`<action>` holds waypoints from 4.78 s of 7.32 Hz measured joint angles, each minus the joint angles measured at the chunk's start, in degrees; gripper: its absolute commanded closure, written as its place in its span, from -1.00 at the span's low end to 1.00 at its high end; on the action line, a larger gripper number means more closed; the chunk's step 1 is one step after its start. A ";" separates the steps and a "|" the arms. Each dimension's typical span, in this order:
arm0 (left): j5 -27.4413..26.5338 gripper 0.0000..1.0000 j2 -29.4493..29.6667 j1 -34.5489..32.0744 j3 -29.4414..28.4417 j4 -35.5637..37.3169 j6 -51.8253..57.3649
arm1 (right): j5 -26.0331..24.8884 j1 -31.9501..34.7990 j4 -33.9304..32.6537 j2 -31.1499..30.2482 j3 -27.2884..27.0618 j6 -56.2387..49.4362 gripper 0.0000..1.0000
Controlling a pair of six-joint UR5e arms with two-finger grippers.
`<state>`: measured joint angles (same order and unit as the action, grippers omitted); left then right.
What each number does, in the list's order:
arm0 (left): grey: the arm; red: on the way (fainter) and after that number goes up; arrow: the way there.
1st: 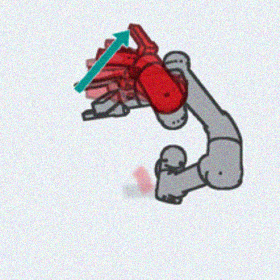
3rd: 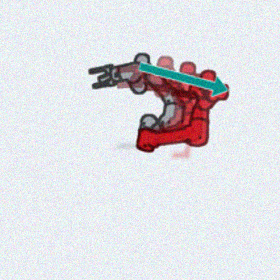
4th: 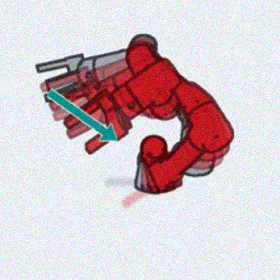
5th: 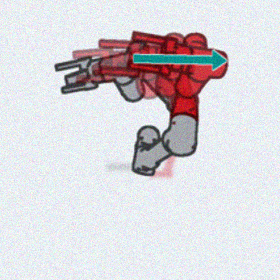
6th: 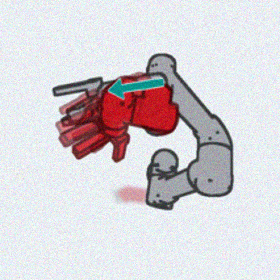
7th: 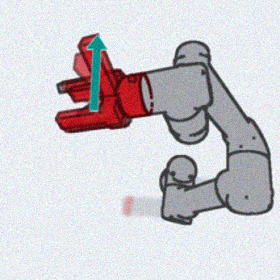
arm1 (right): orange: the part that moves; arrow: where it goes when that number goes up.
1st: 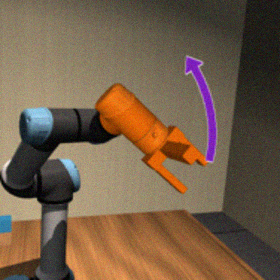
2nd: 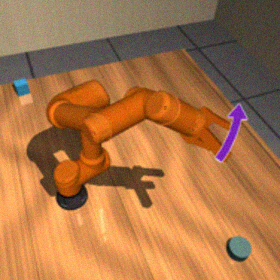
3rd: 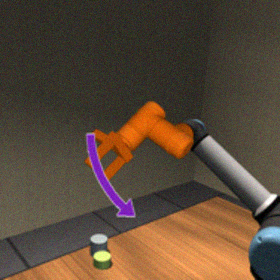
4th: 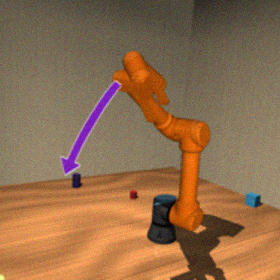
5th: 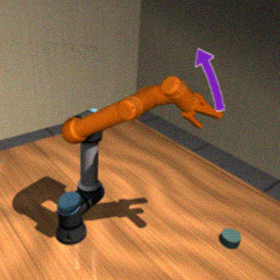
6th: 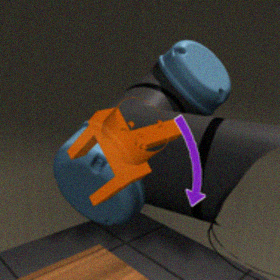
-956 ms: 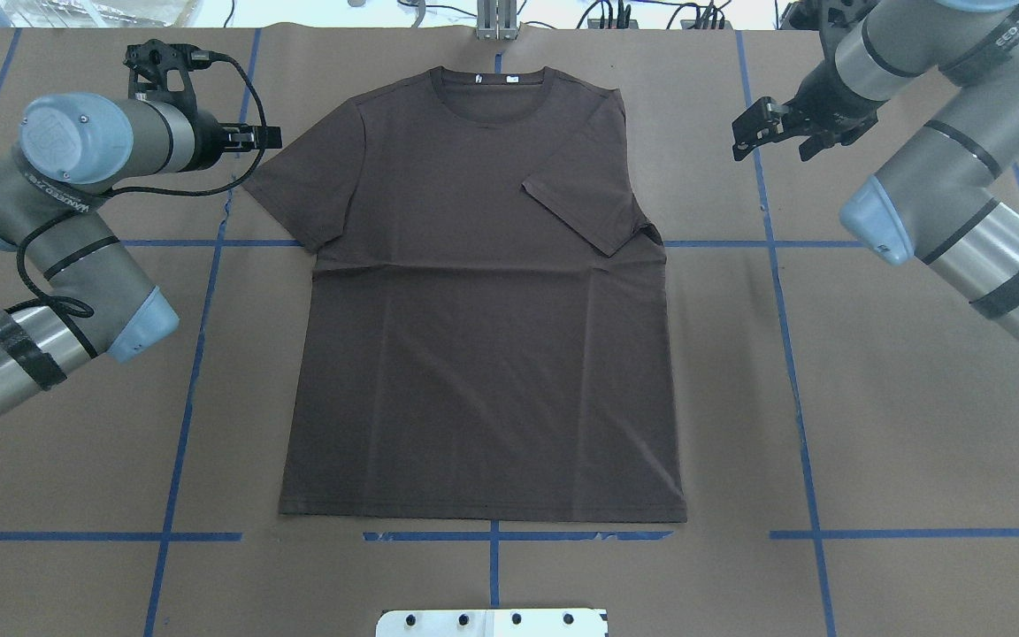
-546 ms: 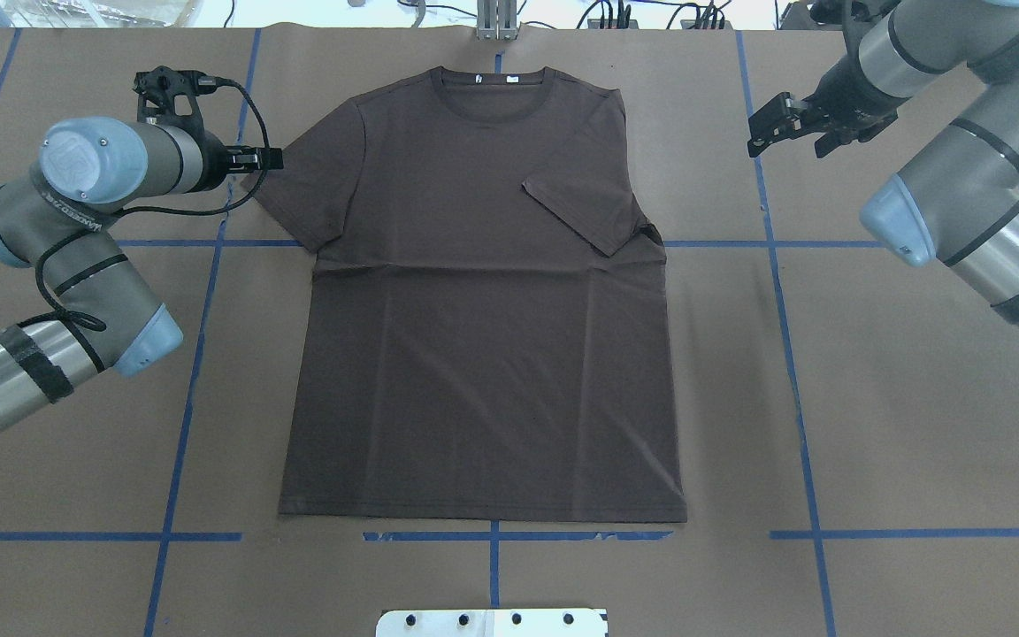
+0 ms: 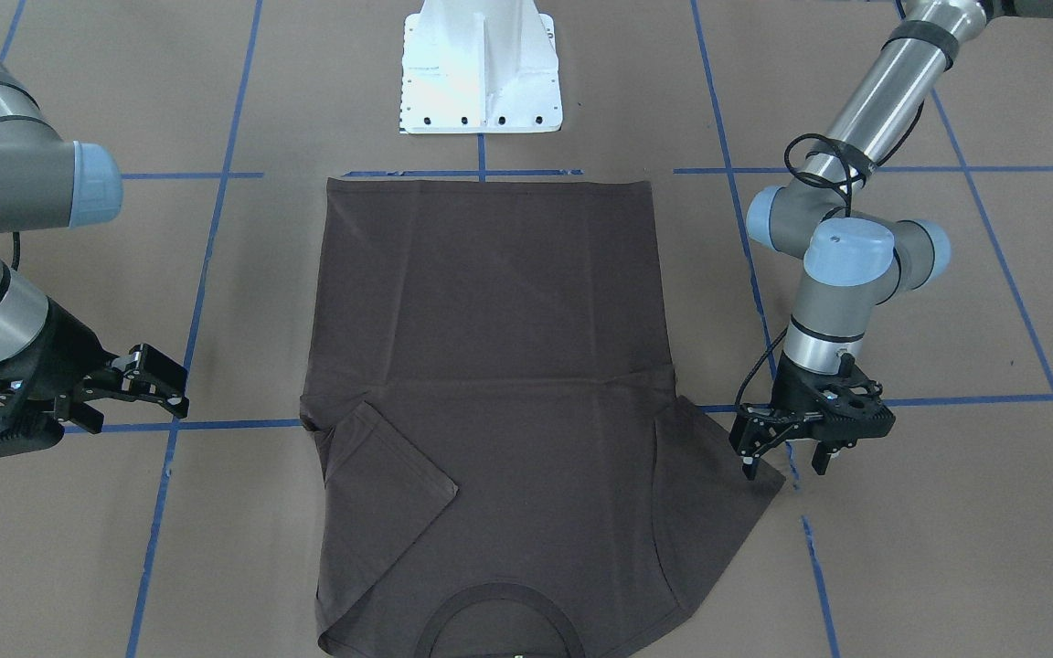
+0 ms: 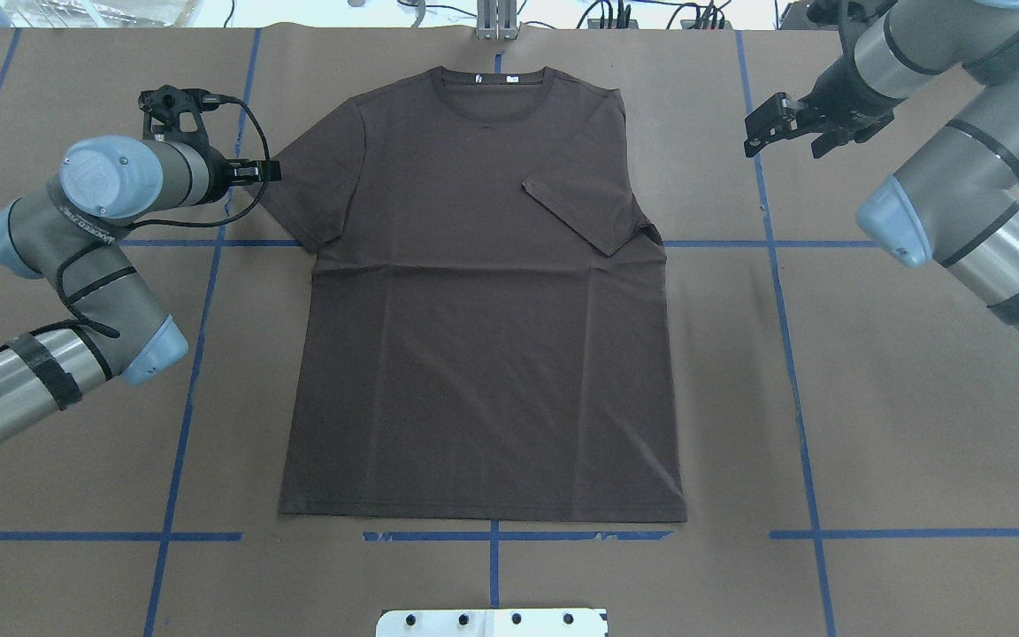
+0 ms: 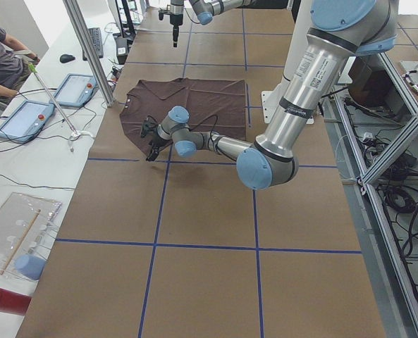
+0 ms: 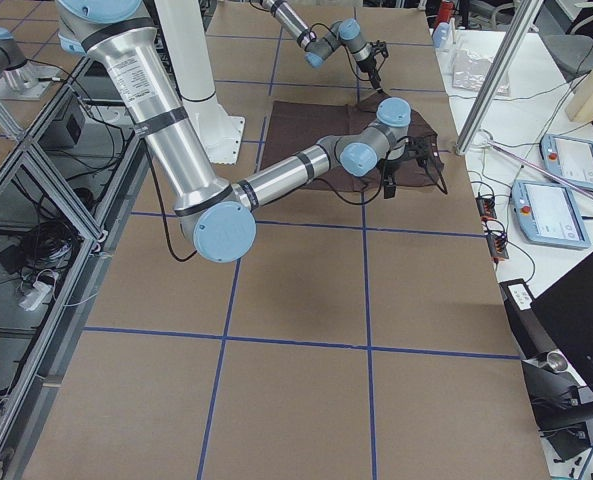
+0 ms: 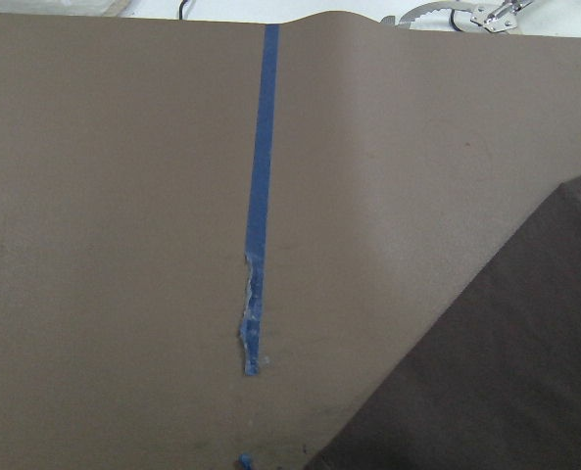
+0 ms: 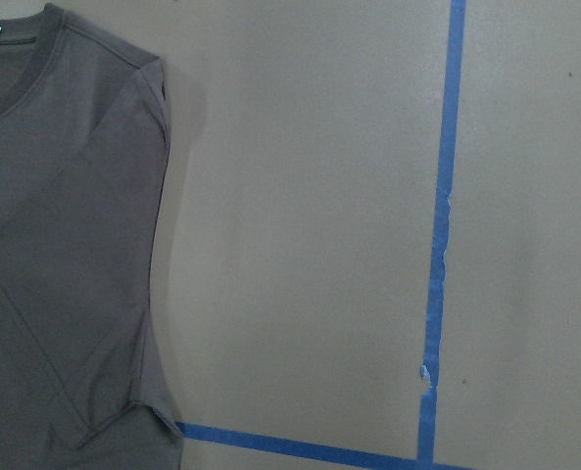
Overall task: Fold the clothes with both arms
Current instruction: 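Raise the right gripper while the left gripper approaches the other sleeve, then grasp the sleeve nearest the left gripper and fold it inward across the shirt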
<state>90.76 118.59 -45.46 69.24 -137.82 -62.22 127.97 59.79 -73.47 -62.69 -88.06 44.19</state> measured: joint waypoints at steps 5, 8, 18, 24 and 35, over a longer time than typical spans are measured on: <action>-0.14 0.00 2.21 0.28 -2.82 -0.07 -0.09 | -0.01 -0.19 -0.07 0.29 0.25 0.02 -1.00; -0.17 1.00 2.34 0.28 -2.91 -0.02 0.02 | -0.02 -0.20 -0.10 0.29 0.32 0.02 -1.00; 1.94 1.00 24.56 4.37 -9.81 14.78 -14.50 | 0.08 -0.20 0.17 -0.20 0.31 -0.06 -1.00; 3.52 -1.00 22.68 5.80 -5.73 9.90 -14.82 | 1.49 -0.49 -0.13 -0.91 -0.10 1.11 -1.00; 14.61 -1.00 -6.18 4.56 39.61 31.01 -0.34 | -35.28 -47.15 -0.11 -19.68 -28.64 48.04 -1.00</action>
<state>105.36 112.41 -40.90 108.86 -106.81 -62.56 92.69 12.63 -73.58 -82.37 -116.70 92.23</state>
